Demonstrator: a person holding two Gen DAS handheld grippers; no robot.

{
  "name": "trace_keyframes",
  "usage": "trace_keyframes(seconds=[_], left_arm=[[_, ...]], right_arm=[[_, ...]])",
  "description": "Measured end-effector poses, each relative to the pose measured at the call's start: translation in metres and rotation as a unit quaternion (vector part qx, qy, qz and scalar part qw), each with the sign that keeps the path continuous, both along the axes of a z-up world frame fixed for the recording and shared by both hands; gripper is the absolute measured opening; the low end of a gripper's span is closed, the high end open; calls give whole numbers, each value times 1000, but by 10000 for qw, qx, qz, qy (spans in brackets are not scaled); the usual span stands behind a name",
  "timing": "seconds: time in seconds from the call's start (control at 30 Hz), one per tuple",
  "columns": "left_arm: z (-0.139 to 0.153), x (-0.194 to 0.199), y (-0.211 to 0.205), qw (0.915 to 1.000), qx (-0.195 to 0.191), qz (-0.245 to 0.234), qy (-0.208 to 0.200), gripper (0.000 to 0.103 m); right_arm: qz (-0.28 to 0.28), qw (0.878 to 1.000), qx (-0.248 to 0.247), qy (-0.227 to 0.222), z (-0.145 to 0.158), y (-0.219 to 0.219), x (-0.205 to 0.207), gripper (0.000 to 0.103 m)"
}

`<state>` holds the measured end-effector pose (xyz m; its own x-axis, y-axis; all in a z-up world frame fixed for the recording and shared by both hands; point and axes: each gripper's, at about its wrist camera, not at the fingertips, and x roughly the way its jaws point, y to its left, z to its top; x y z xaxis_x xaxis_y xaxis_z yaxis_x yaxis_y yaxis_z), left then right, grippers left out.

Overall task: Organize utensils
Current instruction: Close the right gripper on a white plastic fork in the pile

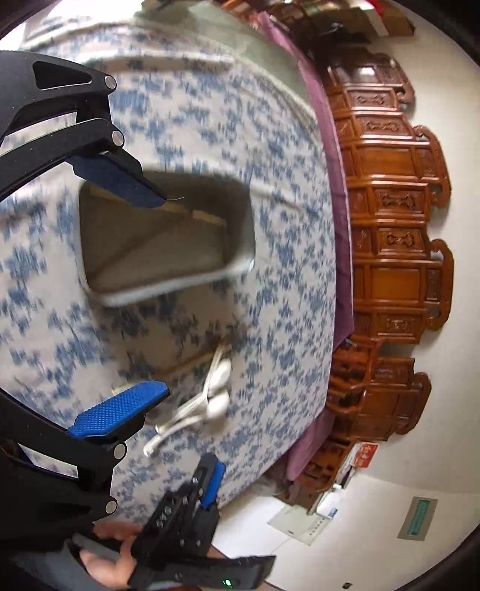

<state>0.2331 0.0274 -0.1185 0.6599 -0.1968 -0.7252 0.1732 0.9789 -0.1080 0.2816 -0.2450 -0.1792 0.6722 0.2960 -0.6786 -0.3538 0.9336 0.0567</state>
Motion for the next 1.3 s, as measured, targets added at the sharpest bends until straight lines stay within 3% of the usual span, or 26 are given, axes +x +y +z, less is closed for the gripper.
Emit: trace_keyframes(seconds=[0.27, 0.57, 0.7, 0.83, 1.2, 1.23, 1.27, 1.3], left_arm=[[-31, 38, -66, 9986, 112, -482, 211, 91], [-52, 53, -77, 9979, 82, -518, 374, 91], [-58, 48, -75, 9976, 39, -546, 416, 91], [-59, 42, -75, 9972, 67, -623, 403, 91], [-63, 43, -68, 9972, 23, -588, 464, 91], [-64, 43, -69, 9972, 35, -593, 463, 91], [-64, 43, -71, 9971, 50, -602, 463, 91], [-64, 43, -72, 9971, 60, -608, 462, 91]], right_arm=[[-99, 9993, 231, 279, -30, -26, 20, 28], [544, 9965, 486, 406, -40, -2, 30, 28], [640, 9961, 278, 544, -53, 10, 34, 28], [703, 9961, 126, 510, -59, 17, 36, 38], [480, 9962, -678, 265, -67, 26, 42, 38], [425, 9961, -732, 236, -66, 25, 43, 32], [387, 9959, -781, 223, -66, 24, 43, 19], [331, 9956, -855, 214, -67, 22, 44, 17]])
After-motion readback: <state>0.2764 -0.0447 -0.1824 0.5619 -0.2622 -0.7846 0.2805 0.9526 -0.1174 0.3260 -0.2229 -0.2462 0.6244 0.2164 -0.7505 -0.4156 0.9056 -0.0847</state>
